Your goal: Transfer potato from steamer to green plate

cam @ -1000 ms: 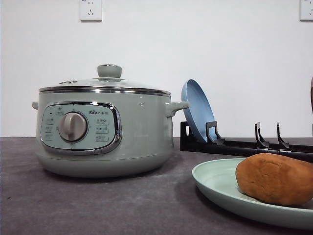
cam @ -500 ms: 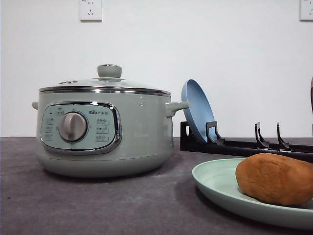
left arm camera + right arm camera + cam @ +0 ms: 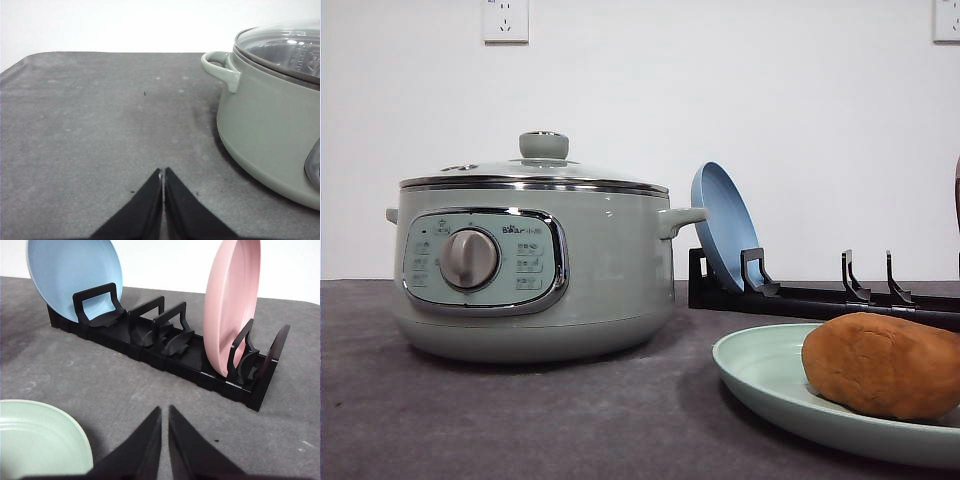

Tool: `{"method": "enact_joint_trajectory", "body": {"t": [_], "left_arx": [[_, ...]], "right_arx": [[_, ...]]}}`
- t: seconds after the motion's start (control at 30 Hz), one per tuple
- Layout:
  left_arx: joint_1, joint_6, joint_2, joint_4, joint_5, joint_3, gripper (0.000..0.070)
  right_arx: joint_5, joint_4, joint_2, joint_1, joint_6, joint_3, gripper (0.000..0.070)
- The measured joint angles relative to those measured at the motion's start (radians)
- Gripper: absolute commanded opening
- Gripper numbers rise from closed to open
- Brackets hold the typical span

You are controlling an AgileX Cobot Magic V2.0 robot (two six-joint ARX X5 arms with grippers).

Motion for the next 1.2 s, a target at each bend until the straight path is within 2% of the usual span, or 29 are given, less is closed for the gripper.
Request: {"method": "enact_joint_trajectory", "body": {"t": [1.2], "left_arx": [[0.0,0.0,0.0,0.0,0.0,0.0,0.0]], "right_arx": [[0.0,0.0,0.0,0.0,0.0,0.0,0.0013]]}}
